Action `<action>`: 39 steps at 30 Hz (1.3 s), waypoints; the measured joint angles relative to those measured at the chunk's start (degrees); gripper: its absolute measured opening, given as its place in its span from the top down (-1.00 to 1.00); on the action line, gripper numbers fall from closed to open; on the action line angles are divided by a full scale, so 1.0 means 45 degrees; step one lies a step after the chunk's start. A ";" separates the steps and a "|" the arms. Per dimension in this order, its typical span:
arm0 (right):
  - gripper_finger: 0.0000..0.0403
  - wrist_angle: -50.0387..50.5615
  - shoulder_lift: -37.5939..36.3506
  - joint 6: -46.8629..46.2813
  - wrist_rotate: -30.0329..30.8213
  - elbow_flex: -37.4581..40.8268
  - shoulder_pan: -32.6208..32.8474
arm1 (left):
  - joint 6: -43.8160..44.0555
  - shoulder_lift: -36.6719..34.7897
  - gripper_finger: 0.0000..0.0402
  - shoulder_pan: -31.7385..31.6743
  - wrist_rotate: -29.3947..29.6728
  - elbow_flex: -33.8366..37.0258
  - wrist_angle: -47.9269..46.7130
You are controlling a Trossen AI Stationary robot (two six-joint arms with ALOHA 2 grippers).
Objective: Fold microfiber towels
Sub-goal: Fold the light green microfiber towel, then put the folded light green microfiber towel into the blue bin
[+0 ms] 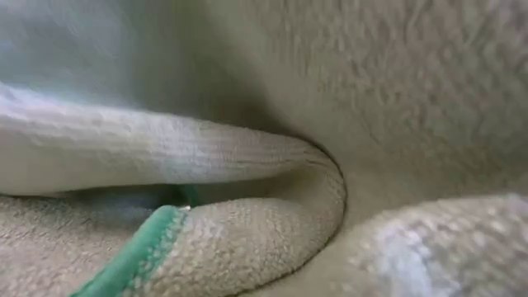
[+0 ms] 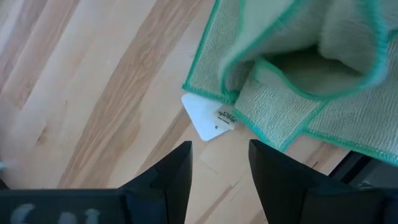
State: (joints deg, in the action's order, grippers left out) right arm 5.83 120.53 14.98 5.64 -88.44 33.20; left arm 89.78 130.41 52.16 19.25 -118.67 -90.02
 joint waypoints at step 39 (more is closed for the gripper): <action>-0.13 0.4953 -0.0695 -0.7652 -0.2220 0.0012 -0.1163 | -0.3146 -0.0015 0.25 -0.0029 0.2118 -0.1987 0.1422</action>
State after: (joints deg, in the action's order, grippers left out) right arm 28.12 117.40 -19.45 -4.34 -88.39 27.97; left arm 75.62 130.34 52.03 28.77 -127.61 -83.62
